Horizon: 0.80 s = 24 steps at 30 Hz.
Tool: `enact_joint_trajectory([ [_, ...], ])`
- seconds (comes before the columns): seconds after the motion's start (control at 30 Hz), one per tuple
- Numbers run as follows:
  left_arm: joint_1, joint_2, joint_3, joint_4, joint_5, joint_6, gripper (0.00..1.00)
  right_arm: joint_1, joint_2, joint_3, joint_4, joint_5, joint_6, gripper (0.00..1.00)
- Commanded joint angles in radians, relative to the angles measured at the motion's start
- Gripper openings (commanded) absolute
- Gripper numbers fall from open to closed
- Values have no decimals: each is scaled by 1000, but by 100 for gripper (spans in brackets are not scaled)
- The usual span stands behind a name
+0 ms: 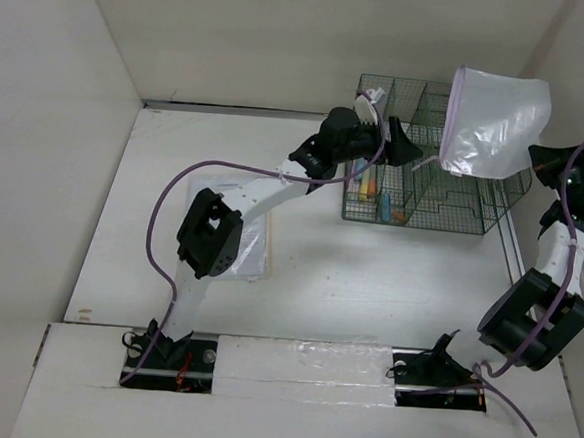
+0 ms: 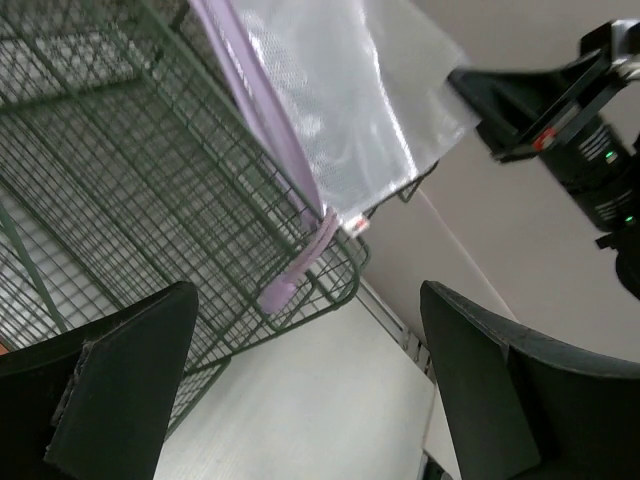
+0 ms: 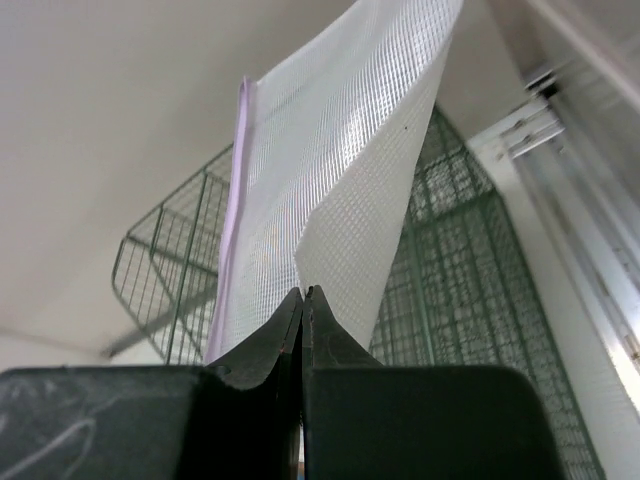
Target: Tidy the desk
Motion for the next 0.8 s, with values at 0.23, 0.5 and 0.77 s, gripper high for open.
enact_joint_trajectory([
  [0.23, 0, -72, 81, -84, -66, 78, 82, -63, -92, -37, -106, -275, -118, 0],
  [0.5, -22, -82, 87, -124, -106, 108, 82, -84, -10, 41, -212, -245, -152, 5],
  [0.77, -31, -183, -17, -76, -156, 121, 82, -75, -102, 55, -298, -96, -201, 93],
])
